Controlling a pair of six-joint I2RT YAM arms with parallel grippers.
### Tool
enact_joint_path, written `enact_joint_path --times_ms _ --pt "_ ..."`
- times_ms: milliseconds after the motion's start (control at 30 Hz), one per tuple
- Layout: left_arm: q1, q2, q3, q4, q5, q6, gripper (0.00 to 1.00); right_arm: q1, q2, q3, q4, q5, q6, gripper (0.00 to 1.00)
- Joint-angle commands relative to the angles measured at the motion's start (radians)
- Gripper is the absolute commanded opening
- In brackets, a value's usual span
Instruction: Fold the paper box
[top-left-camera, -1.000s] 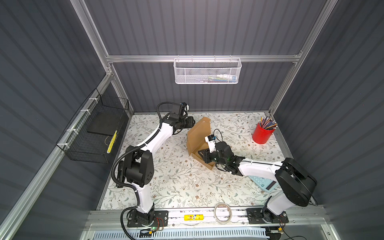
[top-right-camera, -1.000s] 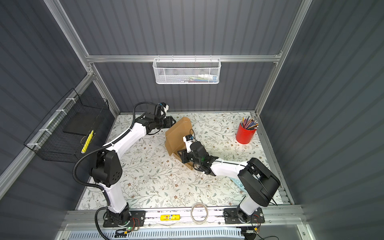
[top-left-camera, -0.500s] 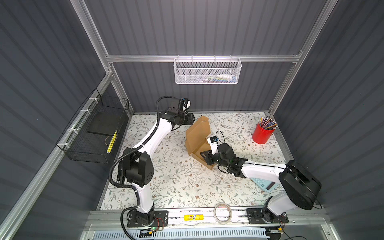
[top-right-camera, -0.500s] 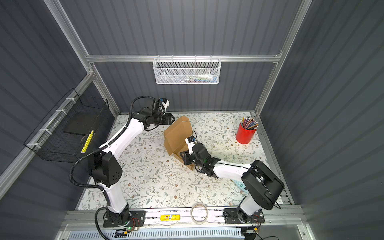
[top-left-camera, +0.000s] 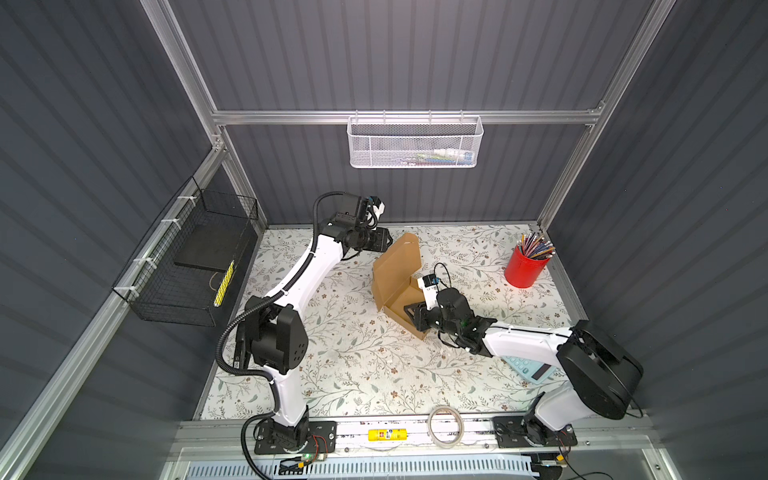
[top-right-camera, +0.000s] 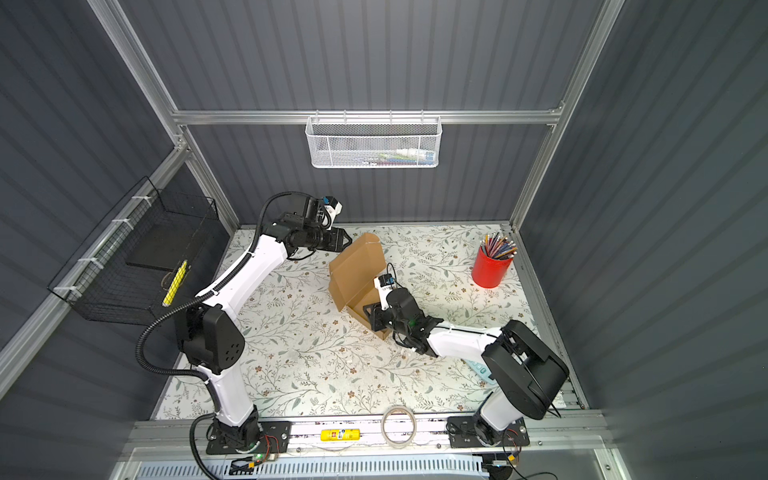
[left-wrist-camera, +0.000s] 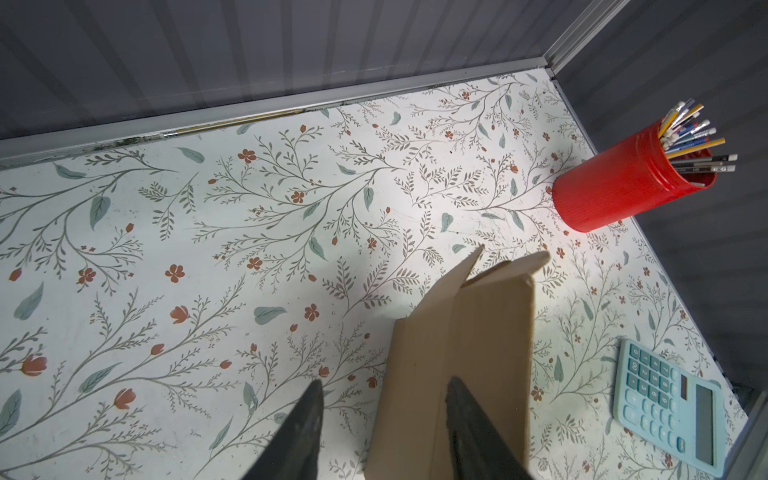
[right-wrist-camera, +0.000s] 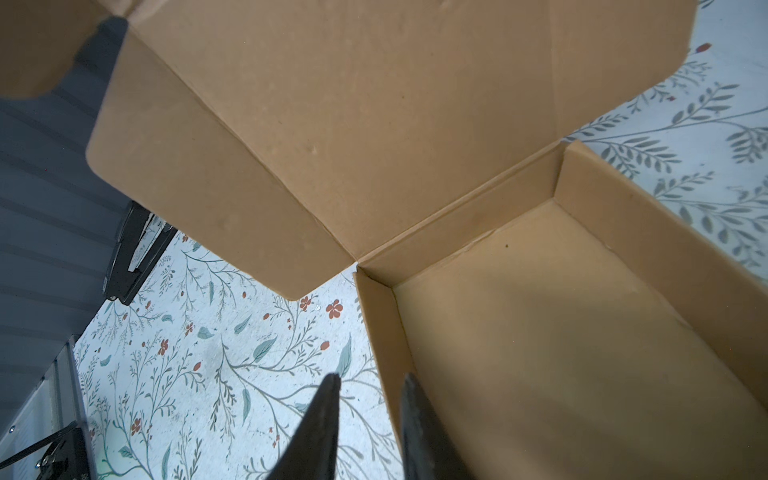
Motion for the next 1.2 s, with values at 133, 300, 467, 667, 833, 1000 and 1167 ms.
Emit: enact_joint_path --times_ms 133,300,467,667,833,1000,1167 --pt "0.004 -0.035 0.037 -0.045 0.040 0.040 0.49 -0.007 -0.017 -0.011 0.018 0.003 0.004 0.29" --pt "0.004 -0.052 0.030 -0.044 0.061 0.040 0.49 -0.008 -0.018 -0.025 0.029 0.004 0.012 0.29" --pt "0.004 -0.076 0.009 -0.023 0.074 0.029 0.49 -0.010 -0.018 -0.031 0.034 0.004 0.016 0.29" --pt "0.004 -0.095 -0.002 -0.010 0.123 0.029 0.50 -0.010 -0.015 -0.035 0.035 0.004 0.018 0.29" --pt "0.004 -0.087 -0.003 -0.041 0.139 0.036 0.49 -0.010 -0.015 -0.036 0.037 0.004 0.021 0.29" --pt "0.003 -0.091 -0.007 -0.066 0.100 0.049 0.49 -0.010 -0.018 -0.037 0.035 0.001 0.020 0.29" --pt "0.003 -0.109 0.013 -0.098 0.024 0.065 0.52 -0.011 -0.018 -0.040 0.034 0.000 0.017 0.29"
